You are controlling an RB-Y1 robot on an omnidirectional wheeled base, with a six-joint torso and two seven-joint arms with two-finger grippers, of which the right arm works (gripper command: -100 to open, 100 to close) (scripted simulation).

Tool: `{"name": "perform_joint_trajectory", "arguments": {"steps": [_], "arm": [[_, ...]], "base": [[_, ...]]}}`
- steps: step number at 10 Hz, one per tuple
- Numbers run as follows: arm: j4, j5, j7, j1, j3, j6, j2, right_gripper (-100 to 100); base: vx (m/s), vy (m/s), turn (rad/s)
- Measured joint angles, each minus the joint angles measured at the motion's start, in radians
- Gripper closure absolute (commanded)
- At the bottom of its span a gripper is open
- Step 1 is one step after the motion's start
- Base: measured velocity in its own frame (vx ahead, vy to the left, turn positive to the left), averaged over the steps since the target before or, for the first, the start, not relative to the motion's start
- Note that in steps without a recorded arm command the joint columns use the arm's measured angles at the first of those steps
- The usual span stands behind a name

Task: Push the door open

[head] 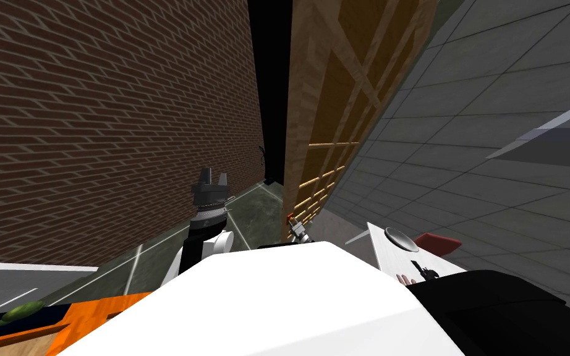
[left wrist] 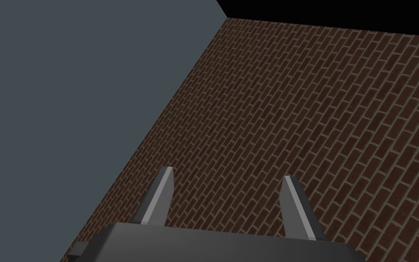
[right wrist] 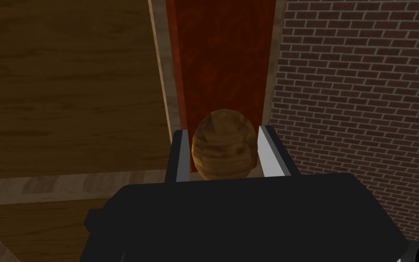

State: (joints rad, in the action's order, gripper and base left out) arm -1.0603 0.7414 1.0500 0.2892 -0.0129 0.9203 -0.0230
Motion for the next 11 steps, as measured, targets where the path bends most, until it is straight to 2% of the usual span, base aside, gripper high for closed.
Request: {"name": "perform_joint_trajectory", "arguments": {"steps": [6, 8, 9, 11], "arm": [[0.012, -0.073, -0.129, -0.004, -0.009, -0.006, -0.009, 100], [0.032, -0.108, -0.179, -0.017, -0.009, -0.002, -0.007, 100], [0.023, -0.124, -0.21, -0.013, -0.012, -0.005, -0.009, 100], [0.042, -0.155, -0.259, -0.029, -0.012, -0.001, -0.009, 100]], "base": [[0.026, 0.015, 0.049], [0.032, 0.019, 0.065], [0.03, 0.024, 0.071], [0.033, 0.009, 0.033]]}}
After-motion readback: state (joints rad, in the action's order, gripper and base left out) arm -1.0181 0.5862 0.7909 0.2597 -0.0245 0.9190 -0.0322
